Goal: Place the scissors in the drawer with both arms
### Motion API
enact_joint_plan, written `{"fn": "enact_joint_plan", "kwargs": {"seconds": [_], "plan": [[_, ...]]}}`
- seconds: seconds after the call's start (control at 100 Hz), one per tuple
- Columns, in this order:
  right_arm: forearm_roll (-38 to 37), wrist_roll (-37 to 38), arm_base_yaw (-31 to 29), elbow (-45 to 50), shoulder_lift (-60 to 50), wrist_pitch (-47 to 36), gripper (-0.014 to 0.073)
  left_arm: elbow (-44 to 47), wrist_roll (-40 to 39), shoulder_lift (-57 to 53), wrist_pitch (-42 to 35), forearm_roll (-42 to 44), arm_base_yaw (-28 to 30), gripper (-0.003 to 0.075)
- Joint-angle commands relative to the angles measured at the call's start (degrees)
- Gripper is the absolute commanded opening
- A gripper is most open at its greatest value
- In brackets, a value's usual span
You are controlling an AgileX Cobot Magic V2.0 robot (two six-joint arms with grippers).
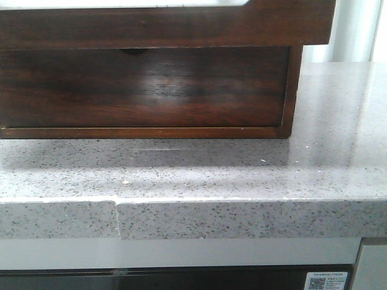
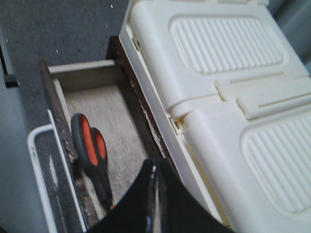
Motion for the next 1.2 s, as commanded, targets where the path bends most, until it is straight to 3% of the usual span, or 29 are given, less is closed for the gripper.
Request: {"fn": "enact_joint_plan", "kwargs": {"seconds": [0.0, 0.21, 0.41, 0.61, 0.96, 1.19], "plan": [[3.4, 0.3, -0.1, -0.8, -4.1, -6.2, -0.0056, 0.2, -0.8, -2.2, -4.0, -4.0, -0.4, -0.0022], [4.0, 0.3, -0.1, 7.4, -12.5, -15.0, -0.0056, 6.8, -0.8, -9.6, -7.7, -13.1, -0.4, -0.0022], [5.0, 0.3, -0.1, 24.3, -23.7, -26.2, -0.0056, 12.2, -0.8, -12.1, -10.7, -22.2, -0.4, -0.0022], [5.0, 0.3, -0.1, 41.6, -36.3, -35.8, -0.0057, 15.6, -0.8, -12.1, -12.9, -23.4, -0.4, -0.0022], [9.6, 0.4, -0.1, 65.5, -56.9, -43.9, -0.0057, 18.5, -0.8, -12.1, -13.1, -29.2, -0.4, -0.0022], [9.6, 0.4, -0.1, 75.2, -66.7, -45.9, -0.0061, 18.5, -0.8, -12.1, -13.1, -29.2, -0.4, -0.0022]]}}
